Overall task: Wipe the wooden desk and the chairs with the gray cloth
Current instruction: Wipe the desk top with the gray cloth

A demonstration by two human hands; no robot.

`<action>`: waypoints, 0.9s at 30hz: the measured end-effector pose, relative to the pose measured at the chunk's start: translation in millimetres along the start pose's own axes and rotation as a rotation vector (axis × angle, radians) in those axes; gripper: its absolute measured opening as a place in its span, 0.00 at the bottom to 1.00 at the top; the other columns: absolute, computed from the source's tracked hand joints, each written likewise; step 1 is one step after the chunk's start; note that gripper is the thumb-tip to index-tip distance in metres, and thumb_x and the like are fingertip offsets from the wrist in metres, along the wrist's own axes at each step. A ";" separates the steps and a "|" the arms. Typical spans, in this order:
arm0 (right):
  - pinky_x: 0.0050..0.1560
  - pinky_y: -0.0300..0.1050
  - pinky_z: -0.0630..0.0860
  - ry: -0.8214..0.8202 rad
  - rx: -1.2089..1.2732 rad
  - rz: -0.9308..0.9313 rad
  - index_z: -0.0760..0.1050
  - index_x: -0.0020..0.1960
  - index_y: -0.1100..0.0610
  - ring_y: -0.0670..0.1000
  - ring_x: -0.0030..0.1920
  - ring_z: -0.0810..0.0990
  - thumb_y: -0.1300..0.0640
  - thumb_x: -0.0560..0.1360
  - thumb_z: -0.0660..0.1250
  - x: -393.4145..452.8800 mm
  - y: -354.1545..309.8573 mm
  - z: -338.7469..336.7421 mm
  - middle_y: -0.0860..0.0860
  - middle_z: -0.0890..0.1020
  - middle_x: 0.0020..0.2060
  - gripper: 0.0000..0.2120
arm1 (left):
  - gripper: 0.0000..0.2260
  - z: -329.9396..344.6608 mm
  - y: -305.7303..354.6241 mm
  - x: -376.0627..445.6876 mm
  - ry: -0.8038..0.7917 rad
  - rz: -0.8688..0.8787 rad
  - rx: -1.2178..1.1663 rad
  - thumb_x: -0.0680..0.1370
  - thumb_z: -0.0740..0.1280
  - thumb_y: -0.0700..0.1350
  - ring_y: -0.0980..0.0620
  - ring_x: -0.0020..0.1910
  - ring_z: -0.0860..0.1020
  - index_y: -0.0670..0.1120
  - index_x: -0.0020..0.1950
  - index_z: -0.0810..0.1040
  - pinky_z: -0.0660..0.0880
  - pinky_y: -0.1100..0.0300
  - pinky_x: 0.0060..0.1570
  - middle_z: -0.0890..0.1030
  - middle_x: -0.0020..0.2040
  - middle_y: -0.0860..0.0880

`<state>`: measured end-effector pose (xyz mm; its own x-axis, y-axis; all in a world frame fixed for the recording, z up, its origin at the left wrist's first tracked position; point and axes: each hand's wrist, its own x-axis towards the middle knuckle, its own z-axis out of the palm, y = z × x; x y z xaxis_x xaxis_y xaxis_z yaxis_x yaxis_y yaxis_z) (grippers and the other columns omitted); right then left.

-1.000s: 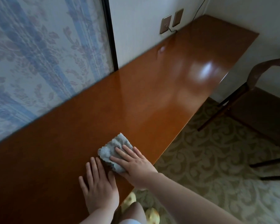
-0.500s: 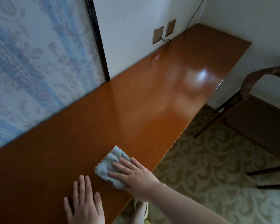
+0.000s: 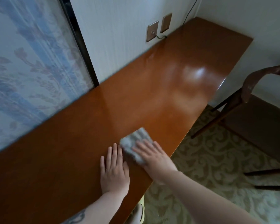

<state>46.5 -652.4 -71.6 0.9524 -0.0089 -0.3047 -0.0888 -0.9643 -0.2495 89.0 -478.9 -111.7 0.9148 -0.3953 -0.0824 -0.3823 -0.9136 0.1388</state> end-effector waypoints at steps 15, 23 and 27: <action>0.76 0.52 0.37 0.124 0.098 0.384 0.41 0.78 0.40 0.47 0.76 0.35 0.45 0.83 0.48 39.9 86.9 -39.2 0.42 0.42 0.78 0.26 | 0.25 4.4 57.2 73.1 0.003 0.050 -0.018 0.81 0.45 0.55 0.50 0.76 0.54 0.48 0.77 0.59 0.52 0.46 0.75 0.60 0.77 0.49; 0.73 0.50 0.31 -0.016 0.050 -0.034 0.43 0.77 0.39 0.46 0.76 0.34 0.46 0.83 0.52 38.1 91.2 -39.1 0.41 0.43 0.77 0.27 | 0.28 2.9 124.1 93.8 0.031 -0.097 -0.127 0.79 0.41 0.55 0.47 0.76 0.55 0.45 0.77 0.56 0.51 0.45 0.74 0.60 0.77 0.46; 0.76 0.54 0.38 -0.015 0.038 0.137 0.41 0.77 0.38 0.46 0.75 0.34 0.46 0.83 0.52 41.2 154.4 -62.1 0.41 0.41 0.77 0.28 | 0.27 1.1 181.6 101.8 0.005 -0.173 -0.216 0.80 0.42 0.54 0.49 0.78 0.49 0.48 0.78 0.54 0.48 0.46 0.74 0.54 0.78 0.48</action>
<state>90.2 -818.0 -65.6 0.9260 -0.1359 -0.3522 -0.2292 -0.9437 -0.2386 112.6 -685.1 -95.9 0.9648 -0.2346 -0.1187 -0.1845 -0.9258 0.3300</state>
